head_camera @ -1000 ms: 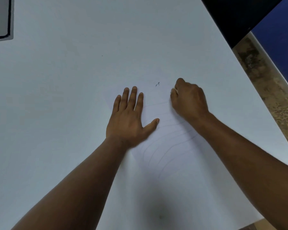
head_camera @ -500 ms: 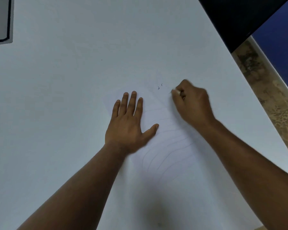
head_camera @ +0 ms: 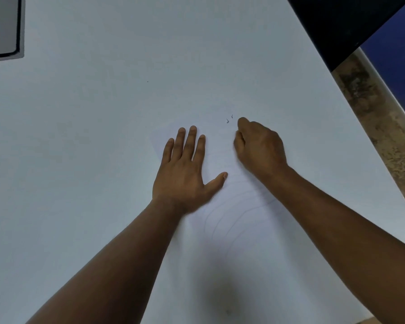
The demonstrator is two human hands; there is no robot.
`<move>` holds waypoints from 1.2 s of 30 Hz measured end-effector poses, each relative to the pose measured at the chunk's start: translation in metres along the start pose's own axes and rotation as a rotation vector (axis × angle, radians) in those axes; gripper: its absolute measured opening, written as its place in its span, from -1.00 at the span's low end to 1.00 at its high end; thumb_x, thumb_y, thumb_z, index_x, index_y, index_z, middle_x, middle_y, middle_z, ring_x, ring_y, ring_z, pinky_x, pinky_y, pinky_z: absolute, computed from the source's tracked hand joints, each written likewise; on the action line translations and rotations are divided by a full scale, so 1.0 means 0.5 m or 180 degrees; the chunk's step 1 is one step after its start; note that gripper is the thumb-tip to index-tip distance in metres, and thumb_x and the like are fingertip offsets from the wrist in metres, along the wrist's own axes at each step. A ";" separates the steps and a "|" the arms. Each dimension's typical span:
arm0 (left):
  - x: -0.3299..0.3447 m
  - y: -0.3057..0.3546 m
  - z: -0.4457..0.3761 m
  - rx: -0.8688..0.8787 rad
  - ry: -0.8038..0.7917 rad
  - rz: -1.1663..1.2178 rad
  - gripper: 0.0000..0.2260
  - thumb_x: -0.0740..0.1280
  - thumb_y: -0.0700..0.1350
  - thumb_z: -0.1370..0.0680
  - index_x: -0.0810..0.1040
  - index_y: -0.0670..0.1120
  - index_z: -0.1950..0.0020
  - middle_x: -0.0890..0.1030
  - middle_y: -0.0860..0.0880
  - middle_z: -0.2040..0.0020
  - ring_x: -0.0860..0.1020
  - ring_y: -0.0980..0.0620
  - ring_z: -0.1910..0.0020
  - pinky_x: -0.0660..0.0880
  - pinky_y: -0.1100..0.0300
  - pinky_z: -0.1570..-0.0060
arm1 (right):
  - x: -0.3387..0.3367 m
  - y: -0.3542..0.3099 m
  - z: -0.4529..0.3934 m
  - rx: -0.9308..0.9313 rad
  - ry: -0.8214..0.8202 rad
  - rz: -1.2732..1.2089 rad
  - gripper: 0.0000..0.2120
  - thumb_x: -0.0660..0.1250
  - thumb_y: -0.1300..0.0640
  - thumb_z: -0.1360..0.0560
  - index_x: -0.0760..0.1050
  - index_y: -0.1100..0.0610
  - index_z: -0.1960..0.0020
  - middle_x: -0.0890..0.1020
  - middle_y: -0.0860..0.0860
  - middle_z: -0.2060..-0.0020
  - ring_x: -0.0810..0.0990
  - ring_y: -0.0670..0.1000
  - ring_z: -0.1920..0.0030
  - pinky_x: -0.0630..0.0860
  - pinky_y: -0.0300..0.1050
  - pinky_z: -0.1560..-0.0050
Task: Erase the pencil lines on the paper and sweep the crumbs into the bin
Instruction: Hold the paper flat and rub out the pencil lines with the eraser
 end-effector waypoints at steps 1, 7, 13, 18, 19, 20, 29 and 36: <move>0.000 0.000 0.000 -0.0002 0.0000 0.0008 -0.14 -0.09 0.46 -0.59 -0.06 -0.09 -0.70 -0.17 -0.08 -0.70 -0.27 -0.06 -0.66 -0.24 -0.05 -0.63 | 0.001 0.009 -0.006 0.0096 -0.0040 -0.0001 -0.83 0.22 0.23 -0.52 0.26 0.09 0.18 0.33 0.05 0.44 0.33 0.16 0.48 0.24 -0.12 0.43; 0.003 -0.001 -0.003 0.0000 -0.0018 0.0021 -0.14 -0.09 0.47 -0.59 -0.09 -0.08 -0.70 -0.20 -0.08 -0.70 -0.30 -0.06 -0.66 -0.26 -0.05 -0.62 | -0.029 -0.013 0.026 -0.0130 0.0084 -0.0672 -0.83 0.23 0.16 -0.58 0.37 0.17 0.17 0.46 0.06 0.38 0.43 0.11 0.39 0.41 -0.04 0.36; 0.002 -0.001 -0.003 -0.0002 0.0004 0.0015 -0.14 -0.08 0.46 -0.59 -0.04 -0.09 -0.70 -0.15 -0.09 -0.70 -0.25 -0.08 -0.67 -0.23 -0.06 -0.63 | -0.005 -0.021 0.035 -0.0395 0.0010 -0.0021 -0.87 0.24 0.17 -0.57 0.39 0.15 0.16 0.43 0.09 0.40 0.44 0.17 0.46 0.39 -0.07 0.48; 0.000 0.000 -0.001 -0.0022 -0.0028 0.0030 -0.13 -0.09 0.46 -0.59 -0.09 -0.09 -0.70 -0.20 -0.07 -0.70 -0.30 -0.05 -0.66 -0.27 -0.04 -0.62 | -0.014 0.040 -0.006 0.0306 -0.0149 -0.0040 -0.83 0.20 0.19 -0.56 0.27 0.12 0.18 0.45 0.12 0.41 0.41 0.21 0.42 0.26 -0.11 0.37; 0.000 -0.001 -0.001 -0.0025 -0.0030 0.0039 -0.12 -0.10 0.47 -0.58 -0.10 -0.10 -0.70 -0.19 -0.08 -0.70 -0.29 -0.05 -0.66 -0.26 -0.04 -0.62 | -0.017 0.024 -0.003 0.0309 -0.0140 -0.0119 -0.85 0.21 0.19 -0.56 0.32 0.15 0.17 0.49 0.15 0.40 0.46 0.23 0.40 0.29 -0.09 0.36; 0.001 -0.001 -0.002 -0.0028 -0.0026 0.0054 -0.11 -0.10 0.47 -0.57 -0.12 -0.12 -0.70 -0.19 -0.08 -0.70 -0.28 -0.05 -0.66 -0.26 -0.03 -0.62 | -0.018 -0.004 0.004 0.0230 -0.0132 -0.0245 -0.87 0.23 0.18 -0.56 0.37 0.17 0.15 0.54 0.17 0.38 0.50 0.24 0.37 0.34 -0.06 0.35; 0.005 -0.008 0.000 -0.0055 -0.0066 0.0108 -0.01 -0.10 0.50 -0.52 -0.23 -0.19 -0.67 -0.25 -0.14 -0.68 -0.28 -0.06 -0.66 -0.22 -0.02 -0.63 | 0.011 -0.107 0.033 -0.0468 -0.0246 -0.0326 -0.91 0.28 0.14 -0.54 0.45 0.14 0.11 0.48 0.07 0.41 0.47 0.18 0.46 0.35 -0.11 0.45; 0.004 -0.005 -0.001 -0.0099 -0.0018 0.0218 -0.01 -0.07 0.51 -0.53 -0.27 -0.18 -0.67 -0.26 -0.12 -0.68 -0.29 -0.04 -0.66 -0.26 0.02 -0.62 | -0.017 -0.014 -0.002 0.0350 -0.0051 -0.0414 -0.87 0.23 0.15 -0.57 0.41 0.18 0.11 0.53 0.14 0.39 0.52 0.26 0.35 0.42 -0.02 0.34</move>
Point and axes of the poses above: each hand's wrist, its own z-axis away from the middle knuckle, its own x-axis out of the palm, y = z × x, the point moved 9 cm from there along -z, towards the middle knuckle
